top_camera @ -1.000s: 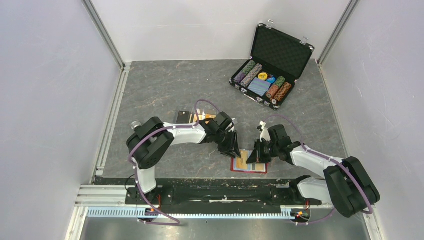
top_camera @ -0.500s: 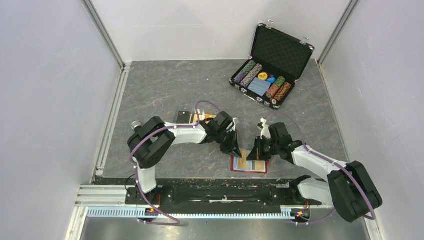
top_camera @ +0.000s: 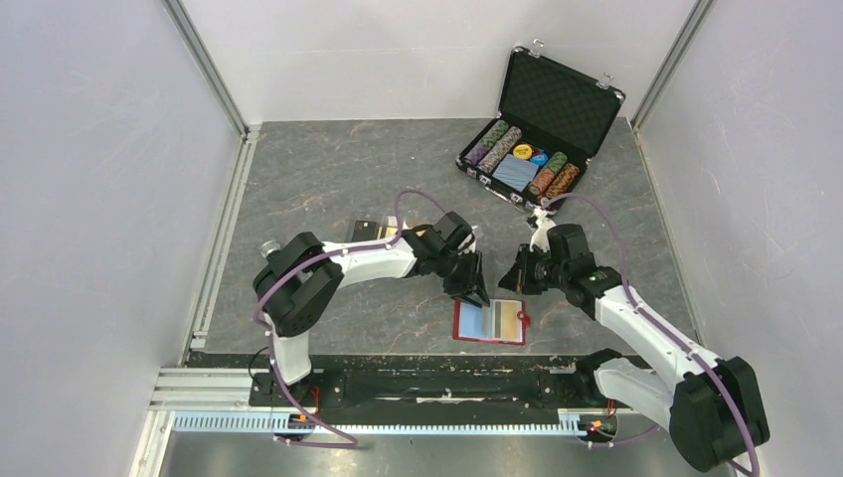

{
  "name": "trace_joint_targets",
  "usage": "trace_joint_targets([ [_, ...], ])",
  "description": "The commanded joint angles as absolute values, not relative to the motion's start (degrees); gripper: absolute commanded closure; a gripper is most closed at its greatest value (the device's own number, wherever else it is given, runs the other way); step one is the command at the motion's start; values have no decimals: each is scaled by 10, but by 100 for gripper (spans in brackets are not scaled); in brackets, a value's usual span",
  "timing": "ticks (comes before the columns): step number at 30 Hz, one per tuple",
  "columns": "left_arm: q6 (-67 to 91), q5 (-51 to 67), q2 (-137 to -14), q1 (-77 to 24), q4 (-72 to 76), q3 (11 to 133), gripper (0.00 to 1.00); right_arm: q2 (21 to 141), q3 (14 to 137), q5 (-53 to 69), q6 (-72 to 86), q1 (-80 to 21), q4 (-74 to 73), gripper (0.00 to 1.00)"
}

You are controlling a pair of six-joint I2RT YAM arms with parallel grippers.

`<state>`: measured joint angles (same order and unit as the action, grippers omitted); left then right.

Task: Put the credit cards into the card holder
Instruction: Turn over the card slot in the card holder.

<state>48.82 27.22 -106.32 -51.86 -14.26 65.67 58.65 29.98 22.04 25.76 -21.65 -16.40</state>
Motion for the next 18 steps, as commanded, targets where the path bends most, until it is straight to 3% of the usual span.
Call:
trace_joint_targets([
  [1, 490, 310, -1096, -533, -124, 709, 68, 564, 329, 182, 238, -196, -199, 100],
  [15, 532, 377, -1144, -553, -21, 750, 64, 562, 335, 179, 221, -167, -219, 94],
  [18, 534, 377, -1133, -548, -2, 741, 63, 566, 338, 182, 218, -167, -220, 87],
])
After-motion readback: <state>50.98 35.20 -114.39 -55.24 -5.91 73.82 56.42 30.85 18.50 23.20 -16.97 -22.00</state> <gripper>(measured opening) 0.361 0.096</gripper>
